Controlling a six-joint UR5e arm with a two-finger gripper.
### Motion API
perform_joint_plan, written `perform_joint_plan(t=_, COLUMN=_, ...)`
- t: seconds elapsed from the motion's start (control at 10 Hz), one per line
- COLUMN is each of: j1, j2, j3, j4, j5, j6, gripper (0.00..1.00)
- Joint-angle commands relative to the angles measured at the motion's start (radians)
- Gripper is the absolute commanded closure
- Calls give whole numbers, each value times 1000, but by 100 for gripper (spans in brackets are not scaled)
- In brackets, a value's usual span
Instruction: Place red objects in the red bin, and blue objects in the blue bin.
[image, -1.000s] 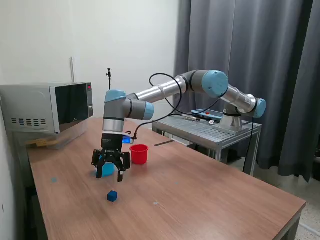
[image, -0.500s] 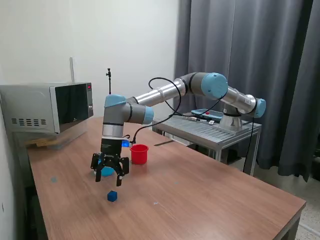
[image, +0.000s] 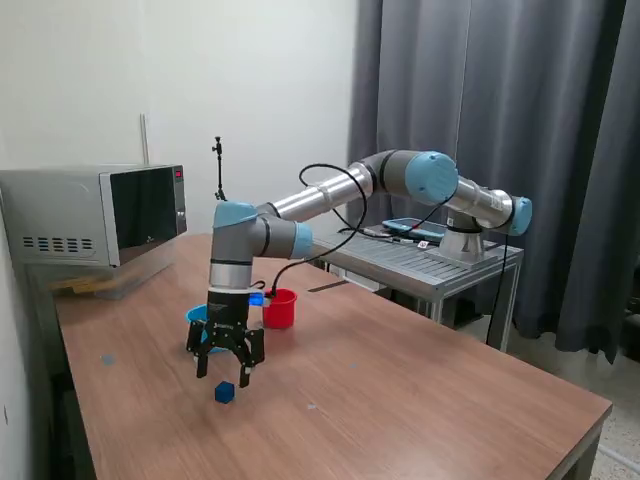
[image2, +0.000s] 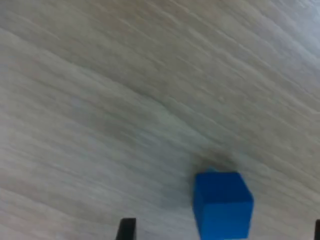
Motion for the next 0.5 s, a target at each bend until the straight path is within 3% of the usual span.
perform_joint_plan(t=0.0, j1=12, j2=2, j3=-3, j4=3, j5=6, j6=5, gripper=0)
perform_joint_plan(t=0.4, j1=11, j2=12, j3=-1, j4=3, j5=-3, j6=7, gripper=0)
